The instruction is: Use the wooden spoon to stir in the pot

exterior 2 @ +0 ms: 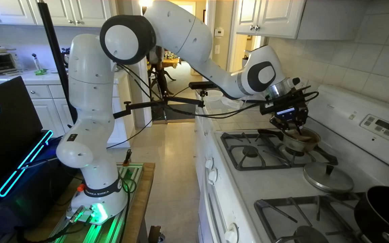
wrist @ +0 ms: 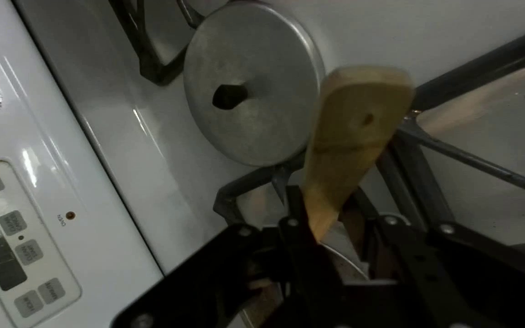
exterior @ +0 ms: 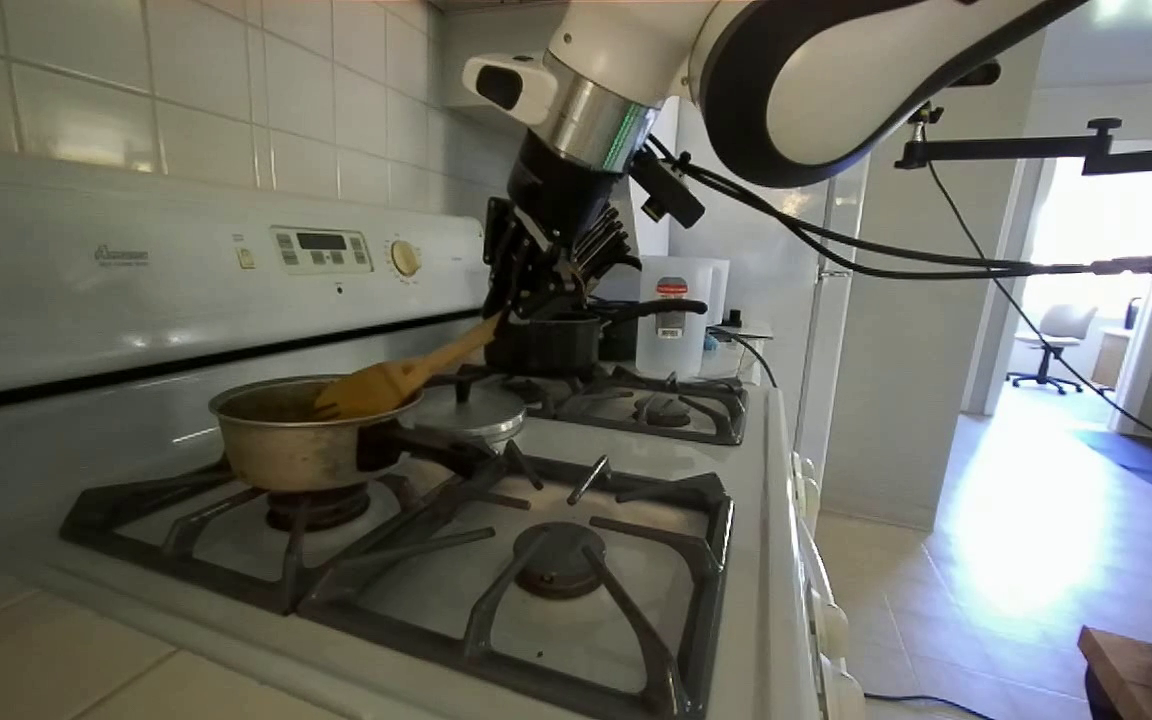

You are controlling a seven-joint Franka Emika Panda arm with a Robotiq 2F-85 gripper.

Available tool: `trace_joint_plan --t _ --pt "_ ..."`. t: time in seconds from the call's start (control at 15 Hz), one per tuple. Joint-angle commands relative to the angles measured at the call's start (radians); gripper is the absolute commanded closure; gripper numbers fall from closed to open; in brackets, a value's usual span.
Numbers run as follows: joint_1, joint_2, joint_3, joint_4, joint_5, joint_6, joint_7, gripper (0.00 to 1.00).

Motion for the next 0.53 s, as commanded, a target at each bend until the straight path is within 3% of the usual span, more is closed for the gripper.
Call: trace_joint_plan --t 0.0,0.47 --pt "0.01 0.024 0.012 0.03 0.029 -0.009 0.03 0.93" --pt "0.031 0.038 0.045 0.019 0.046 0.002 0.044 0.93"
